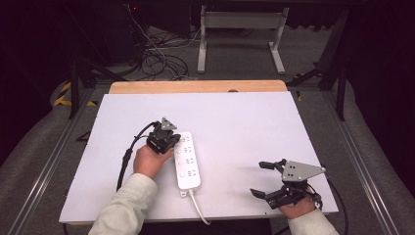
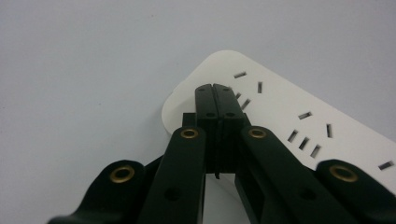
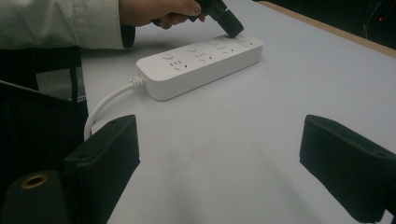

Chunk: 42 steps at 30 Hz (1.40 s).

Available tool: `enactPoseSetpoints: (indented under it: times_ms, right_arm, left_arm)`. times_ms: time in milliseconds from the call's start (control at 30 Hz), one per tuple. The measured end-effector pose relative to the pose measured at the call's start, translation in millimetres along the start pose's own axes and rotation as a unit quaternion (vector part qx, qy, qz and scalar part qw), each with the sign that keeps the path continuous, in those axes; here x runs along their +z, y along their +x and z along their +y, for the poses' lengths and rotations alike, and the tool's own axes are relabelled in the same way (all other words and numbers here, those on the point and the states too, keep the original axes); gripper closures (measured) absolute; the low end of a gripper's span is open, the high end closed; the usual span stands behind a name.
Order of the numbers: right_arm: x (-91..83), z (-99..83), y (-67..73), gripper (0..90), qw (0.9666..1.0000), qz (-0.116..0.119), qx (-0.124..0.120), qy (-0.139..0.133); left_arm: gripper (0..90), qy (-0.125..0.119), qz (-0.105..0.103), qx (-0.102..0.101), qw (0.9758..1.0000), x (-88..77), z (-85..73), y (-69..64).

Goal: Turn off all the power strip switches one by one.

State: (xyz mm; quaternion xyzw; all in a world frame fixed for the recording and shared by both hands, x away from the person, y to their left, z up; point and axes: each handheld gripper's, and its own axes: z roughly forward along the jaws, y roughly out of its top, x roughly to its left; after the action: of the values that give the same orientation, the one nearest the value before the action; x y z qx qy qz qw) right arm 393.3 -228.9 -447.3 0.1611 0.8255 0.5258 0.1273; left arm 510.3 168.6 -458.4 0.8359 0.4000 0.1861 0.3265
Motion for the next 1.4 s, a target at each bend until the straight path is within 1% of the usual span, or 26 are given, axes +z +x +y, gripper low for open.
enactPoseSetpoints:
  times_ms: [33,100,167,233,300,367,400,433,467,500,533,567,633,700,733,833,867,900,933,967,1067,1133,1200,1300,1367,1400]
  right_arm:
    - [0.1,0.0,0.0,12.3,1.0,0.0,0.0,0.0]
    - [0.2,0.0,-0.1,12.3,1.0,0.0,0.0,0.0]
    - [0.1,0.0,-0.1,12.3,1.0,0.0,0.001,0.0]
    - [0.0,0.0,0.0,12.3,1.0,0.0,0.001,0.0]
    - [0.1,-0.1,0.1,12.3,1.0,0.0,0.001,0.0]
    - [0.2,-0.3,0.2,12.3,1.0,0.0,0.001,0.001]
    - [-0.2,-0.3,0.4,12.3,1.0,0.0,0.002,0.0]
    - [-1.0,-0.3,0.4,12.3,1.0,0.0,0.001,-0.001]
    - [-1.5,-0.5,-0.1,12.3,1.0,0.0,0.001,-0.003]
    - [-1.7,-0.6,-0.7,12.3,1.0,-0.001,0.002,-0.003]
    - [-1.3,-0.8,-1.2,12.3,1.0,0.0,0.004,-0.002]
    - [-0.7,-1.0,-1.6,12.3,1.0,0.0,0.005,-0.001]
    - [-0.1,-0.9,-2.0,12.3,1.0,0.0,0.005,-0.001]
    - [0.3,-0.9,-2.2,12.3,1.0,0.0,0.005,0.0]
    - [0.5,-1.0,-2.3,12.2,1.0,-0.001,0.005,0.001]
    - [0.4,-0.7,-1.6,12.2,1.0,-0.002,0.005,0.001]
    - [0.1,-0.6,-1.3,12.3,1.0,-0.003,0.004,0.002]
    - [0.1,-0.7,-0.8,12.3,1.0,-0.004,0.004,0.001]
    - [0.0,-0.6,-0.6,12.2,1.0,-0.004,0.004,0.001]
    - [0.0,-0.5,-0.5,12.3,1.0,-0.004,0.005,0.0]
    - [0.3,-0.5,-0.8,12.3,1.0,-0.004,0.004,0.001]
    - [0.0,-0.4,-0.9,12.2,1.0,-0.005,0.004,0.001]
    - [-0.3,-0.4,-1.1,12.2,1.0,-0.005,0.003,0.002]
    - [-0.2,-0.4,-0.5,12.3,1.0,-0.004,0.004,0.001]
    - [-0.4,-0.3,-0.5,12.2,1.0,-0.004,0.003,0.0]
    - [-0.5,-0.3,-0.4,12.3,1.0,-0.004,0.003,0.0]
  left_arm:
    - [90.0,0.001,0.0,0.004,1.0,0.1,0.3,-0.1]
    - [90.0,0.001,0.001,0.002,1.0,0.3,0.0,-0.3]
    - [90.0,0.001,0.011,0.006,0.9999,0.5,0.1,-2.6]
    - [90.0,0.008,0.012,0.013,0.9998,1.1,0.7,-3.0]
    - [90.0,0.007,0.006,0.005,1.0,1.2,0.9,-1.8]
    - [90.0,0.005,0.007,0.011,0.9999,1.0,1.0,-2.2]
    - [90.0,0.006,0.009,0.014,0.9998,1.0,1.8,-2.8]
    - [90.0,-0.001,0.02,0.022,0.9996,-1.6,2.6,-3.6]
    - [90.0,0.01,0.023,0.019,0.9995,-2.7,4.5,-3.2]
    - [90.0,0.012,0.016,0.02,0.9996,-4.3,5.4,-2.4]
    - [90.0,0.004,0.02,0.023,0.9995,-8.0,5.8,-2.7]
    - [90.0,-0.008,0.016,0.019,0.9997,-12.9,6.5,-2.7]
    - [90.0,-0.026,0.002,0.015,0.9996,-22.8,9.3,-2.5]
    - [90.0,-0.036,-0.009,0.017,0.9992,-32.1,11.1,-3.2]
    - [90.0,-0.041,-0.021,0.015,0.9988,-36.2,11.0,-3.6]
    - [89.4,-0.054,-0.048,0.008,0.9974,-48.1,9.3,-5.3]
    - [80.0,-0.058,-0.057,0.005,0.9967,-52.0,9.0,-5.8]
    - [75.6,-0.066,-0.064,0.004,0.9957,-56.1,8.3,-6.6]
    - [72.6,-0.073,-0.07,0.002,0.9948,-60.9,7.3,-8.2]
    - [72.5,-0.079,-0.074,0.003,0.9941,-65.6,6.5,-10.3]
    - [66.6,-0.096,-0.071,0.021,0.9926,-79.0,4.4,-14.9]
    - [62.9,-0.109,-0.07,0.027,0.9912,-87.0,2.1,-16.5]
    - [60.3,-0.115,-0.08,0.024,0.9899,-93.5,-0.9,-17.5]
    - [55.0,-0.13,-0.079,0.023,0.9881,-102.4,-7.4,-17.6]
    - [51.3,-0.144,-0.08,0.019,0.9862,-108.1,-12.8,-16.9]
    - [48.7,-0.154,-0.082,0.015,0.9845,-110.8,-16.4,-17.1]
